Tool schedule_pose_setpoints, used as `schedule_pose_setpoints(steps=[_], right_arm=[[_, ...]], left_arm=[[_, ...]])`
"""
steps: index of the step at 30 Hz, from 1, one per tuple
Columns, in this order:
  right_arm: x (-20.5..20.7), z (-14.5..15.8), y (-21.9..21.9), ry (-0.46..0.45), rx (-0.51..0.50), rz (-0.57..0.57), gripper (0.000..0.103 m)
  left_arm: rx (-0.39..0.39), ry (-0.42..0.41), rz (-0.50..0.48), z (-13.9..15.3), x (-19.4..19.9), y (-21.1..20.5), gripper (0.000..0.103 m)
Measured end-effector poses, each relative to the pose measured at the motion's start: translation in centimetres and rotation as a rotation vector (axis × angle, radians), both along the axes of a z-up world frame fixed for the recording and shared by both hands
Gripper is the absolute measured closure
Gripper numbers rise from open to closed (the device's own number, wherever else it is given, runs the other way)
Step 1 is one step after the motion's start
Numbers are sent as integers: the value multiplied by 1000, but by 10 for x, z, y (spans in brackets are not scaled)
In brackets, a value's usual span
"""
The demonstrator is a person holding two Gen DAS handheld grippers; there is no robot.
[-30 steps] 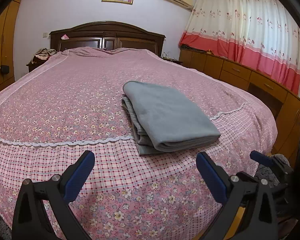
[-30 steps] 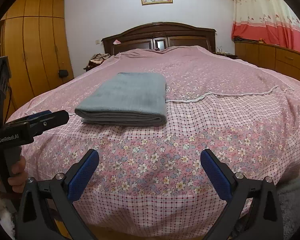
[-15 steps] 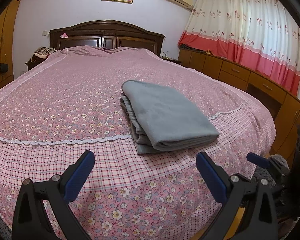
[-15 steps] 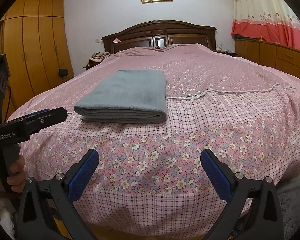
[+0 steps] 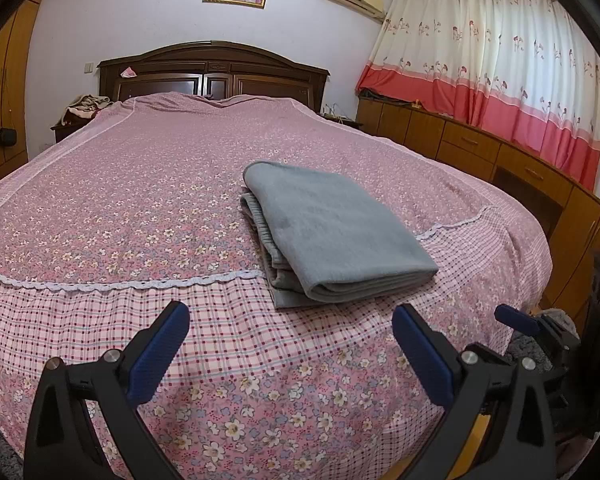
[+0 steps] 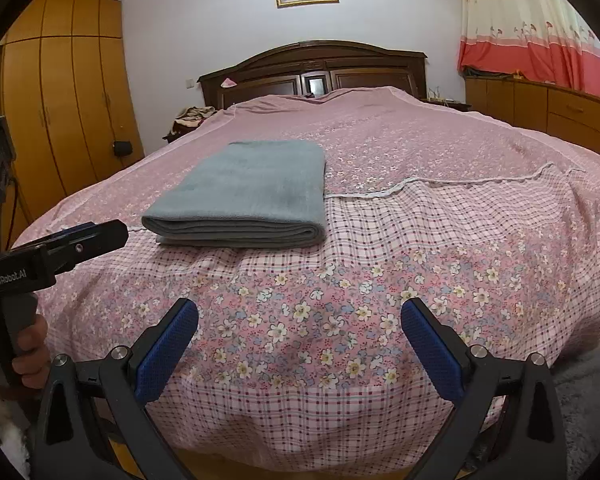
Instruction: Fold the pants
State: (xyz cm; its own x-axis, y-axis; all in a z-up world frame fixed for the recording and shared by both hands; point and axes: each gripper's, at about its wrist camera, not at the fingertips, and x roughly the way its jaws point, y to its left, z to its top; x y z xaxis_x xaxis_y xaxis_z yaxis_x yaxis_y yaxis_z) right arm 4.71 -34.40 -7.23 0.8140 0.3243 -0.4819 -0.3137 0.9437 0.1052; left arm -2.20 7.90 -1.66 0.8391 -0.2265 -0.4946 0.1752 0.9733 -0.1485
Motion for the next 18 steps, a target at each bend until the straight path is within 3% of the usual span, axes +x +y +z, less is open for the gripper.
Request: schedule_pose_setpoints(steps=[18], right_arm=[[-1,1,-2,5,4,-13,0]], left_arm=[[-8,1,-10,-2,-1,-4,0]])
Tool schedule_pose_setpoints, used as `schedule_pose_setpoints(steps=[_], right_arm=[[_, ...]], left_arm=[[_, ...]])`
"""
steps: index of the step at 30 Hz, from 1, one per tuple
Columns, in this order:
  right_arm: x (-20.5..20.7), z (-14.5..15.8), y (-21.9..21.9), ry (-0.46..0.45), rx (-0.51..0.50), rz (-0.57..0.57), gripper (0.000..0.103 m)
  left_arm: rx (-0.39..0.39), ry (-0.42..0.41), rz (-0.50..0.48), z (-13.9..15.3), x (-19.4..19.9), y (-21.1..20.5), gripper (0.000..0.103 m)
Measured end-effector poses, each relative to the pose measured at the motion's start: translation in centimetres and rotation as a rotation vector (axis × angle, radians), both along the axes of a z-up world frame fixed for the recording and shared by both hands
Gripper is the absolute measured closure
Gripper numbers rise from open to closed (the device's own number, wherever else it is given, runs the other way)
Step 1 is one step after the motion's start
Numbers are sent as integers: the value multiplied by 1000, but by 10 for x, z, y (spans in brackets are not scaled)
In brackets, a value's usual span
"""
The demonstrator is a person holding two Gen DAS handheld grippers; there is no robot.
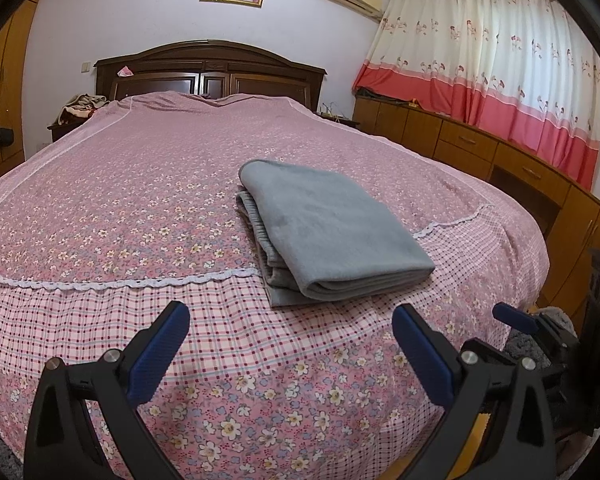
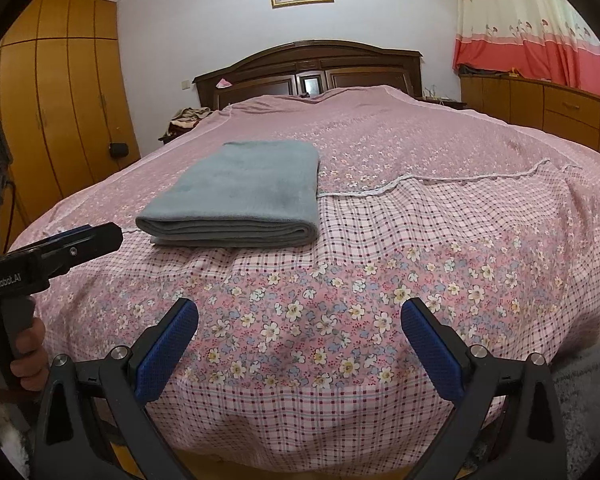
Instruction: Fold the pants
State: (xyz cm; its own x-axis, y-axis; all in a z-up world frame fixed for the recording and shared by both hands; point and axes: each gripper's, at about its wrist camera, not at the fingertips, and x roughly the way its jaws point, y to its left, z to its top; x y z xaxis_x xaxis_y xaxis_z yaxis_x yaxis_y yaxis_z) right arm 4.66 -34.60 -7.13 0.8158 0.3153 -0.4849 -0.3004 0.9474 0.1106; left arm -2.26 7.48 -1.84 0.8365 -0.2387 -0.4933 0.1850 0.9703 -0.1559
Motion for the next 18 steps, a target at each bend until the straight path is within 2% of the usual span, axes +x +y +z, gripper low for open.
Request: schedule_pose_setpoints(steps=[18], right_arm=[[1,-3,0,18,2,-2,0]], left_arm=[[1,8,7,-3,2,-2,0]])
